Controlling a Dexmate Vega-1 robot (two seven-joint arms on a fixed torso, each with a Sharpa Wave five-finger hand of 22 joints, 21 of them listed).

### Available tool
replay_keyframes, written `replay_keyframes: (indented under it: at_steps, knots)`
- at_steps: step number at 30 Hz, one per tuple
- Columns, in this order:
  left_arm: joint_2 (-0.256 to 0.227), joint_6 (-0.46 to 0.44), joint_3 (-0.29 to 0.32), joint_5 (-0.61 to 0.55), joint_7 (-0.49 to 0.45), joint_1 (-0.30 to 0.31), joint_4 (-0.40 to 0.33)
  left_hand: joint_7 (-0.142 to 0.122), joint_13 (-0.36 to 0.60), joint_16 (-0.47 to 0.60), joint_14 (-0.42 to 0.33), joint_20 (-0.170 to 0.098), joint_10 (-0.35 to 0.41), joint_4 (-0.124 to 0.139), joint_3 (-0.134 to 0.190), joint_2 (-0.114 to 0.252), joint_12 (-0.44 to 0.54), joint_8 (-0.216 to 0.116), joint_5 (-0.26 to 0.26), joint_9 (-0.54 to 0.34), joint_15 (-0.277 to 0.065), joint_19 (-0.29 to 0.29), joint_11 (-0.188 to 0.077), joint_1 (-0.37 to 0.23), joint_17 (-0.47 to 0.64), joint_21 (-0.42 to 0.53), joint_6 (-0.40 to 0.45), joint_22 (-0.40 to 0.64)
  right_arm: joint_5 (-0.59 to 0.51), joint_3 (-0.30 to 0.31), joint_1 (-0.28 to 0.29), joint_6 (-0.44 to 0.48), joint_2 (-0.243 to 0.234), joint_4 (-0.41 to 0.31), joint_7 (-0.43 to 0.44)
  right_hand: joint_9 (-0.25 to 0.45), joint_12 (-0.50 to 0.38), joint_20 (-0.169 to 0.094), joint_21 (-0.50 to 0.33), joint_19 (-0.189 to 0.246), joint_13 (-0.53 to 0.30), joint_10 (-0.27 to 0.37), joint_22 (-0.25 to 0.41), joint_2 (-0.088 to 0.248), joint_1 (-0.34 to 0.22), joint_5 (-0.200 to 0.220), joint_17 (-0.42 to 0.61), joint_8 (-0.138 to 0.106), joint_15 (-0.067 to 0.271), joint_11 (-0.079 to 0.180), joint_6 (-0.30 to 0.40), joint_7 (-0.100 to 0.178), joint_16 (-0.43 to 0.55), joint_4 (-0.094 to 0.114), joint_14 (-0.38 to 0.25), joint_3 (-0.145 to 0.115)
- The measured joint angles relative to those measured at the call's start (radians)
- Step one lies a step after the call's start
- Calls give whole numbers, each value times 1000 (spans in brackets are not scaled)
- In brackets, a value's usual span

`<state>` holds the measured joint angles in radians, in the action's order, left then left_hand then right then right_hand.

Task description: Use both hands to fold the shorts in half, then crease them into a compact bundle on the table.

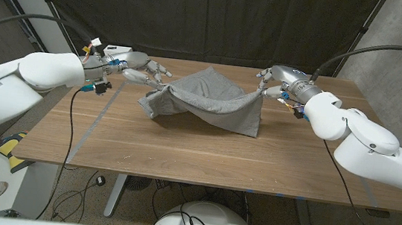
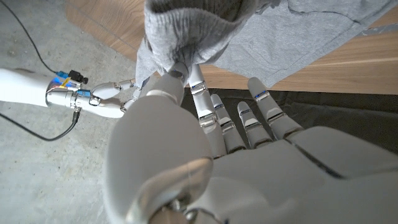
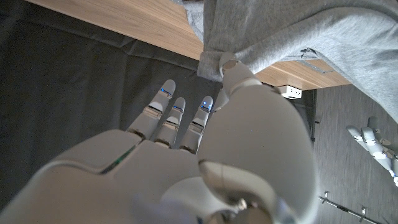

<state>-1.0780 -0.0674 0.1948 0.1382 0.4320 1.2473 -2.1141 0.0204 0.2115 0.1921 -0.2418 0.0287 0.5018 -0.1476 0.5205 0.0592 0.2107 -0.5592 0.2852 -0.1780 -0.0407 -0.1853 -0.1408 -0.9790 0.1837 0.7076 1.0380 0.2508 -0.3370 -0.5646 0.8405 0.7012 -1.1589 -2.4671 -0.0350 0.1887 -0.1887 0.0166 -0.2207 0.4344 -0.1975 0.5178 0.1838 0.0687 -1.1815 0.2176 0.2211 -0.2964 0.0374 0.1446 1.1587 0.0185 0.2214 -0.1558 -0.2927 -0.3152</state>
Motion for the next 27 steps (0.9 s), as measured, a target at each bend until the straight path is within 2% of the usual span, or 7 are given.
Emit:
replay_keyframes:
  at_steps: [2, 7, 8, 14, 17, 26, 27]
  knots:
    - [0, 5, 0, 47, 1, -2, 9, 4, 0, 0, 3, 0, 0, 1, 1, 0, -1, -1, 0, 0, 3, 0, 0, 0, 0, 0, 0, 0, -13, -1, -12, -30, 40, 53, 5, 0, 0, 0, 0, 0, 0, 0, 0, 0, 0, 0, 0, 0, 0, 0, 0, 0, 0, 0, 0, 0]
    - [-3, 10, 0, 89, -5, -5, 39, 7, 0, 0, 7, 0, -5, 3, 3, 0, -1, -1, 8, 0, 0, 0, 5, 0, 0, 8, 0, -3, -67, -4, -14, -94, 61, 78, 54, 7, 0, -11, -1, 11, 0, 0, 0, 0, 0, 0, 0, 0, 4, 0, -5, 5, 0, 3, -4, -3]
    - [-5, 15, -3, 121, -17, -7, 49, 7, 0, 0, 7, 0, -5, 1, 5, 0, -1, -1, 8, 0, 0, 0, 5, 0, 0, 8, 0, -5, -79, -11, -14, -108, 98, 127, 65, 8, -2, -15, -4, 14, 0, 0, 0, 0, 0, 0, 0, 4, 3, 0, -5, 5, 1, 3, -12, -3]
    - [-13, 27, -17, 165, -28, -12, 76, 11, 0, 0, 7, 5, -5, 2, 11, 0, -1, -6, 9, 0, 0, 5, 12, 0, 0, 8, -4, -5, -154, -21, -17, -166, 148, 189, 133, 6, -4, -17, -7, 27, 0, 5, 0, 4, 17, 0, 5, 7, 2, 14, -11, 11, 5, 8, -24, -8]
    - [-16, 31, -23, 176, -30, -13, 92, 12, 0, 0, 7, 5, -5, 2, 12, 0, -1, -6, 16, 0, 0, 5, 12, 0, 0, 14, -5, -5, -206, -31, -32, -214, 205, 264, 180, 6, -4, -22, -7, 32, 0, 4, 0, 4, 17, 0, 5, 7, 5, 15, -16, 16, 5, 11, -27, -11]
    - [-12, 55, -25, 244, -30, 0, 135, 14, 0, 0, 7, 9, -5, 3, 19, 0, -1, -6, 22, 0, 0, 9, 20, 0, 0, 18, -8, -5, -286, -40, -57, -300, 266, 349, 254, 9, -4, -22, -12, 32, 0, 9, 0, 9, 22, 5, 5, 8, 4, 20, -16, 16, 5, 11, -36, -11]
    - [-12, 66, -25, 273, -30, 1, 136, 16, 0, 0, 7, 9, -5, 3, 19, 0, -1, -7, 22, 0, 0, 9, 20, 0, 0, 18, -9, -5, -293, -42, -74, -312, 301, 396, 261, 9, -4, -22, -12, 32, 0, 9, 0, 9, 22, 5, 5, 8, 4, 20, -16, 16, 5, 11, -36, -11]
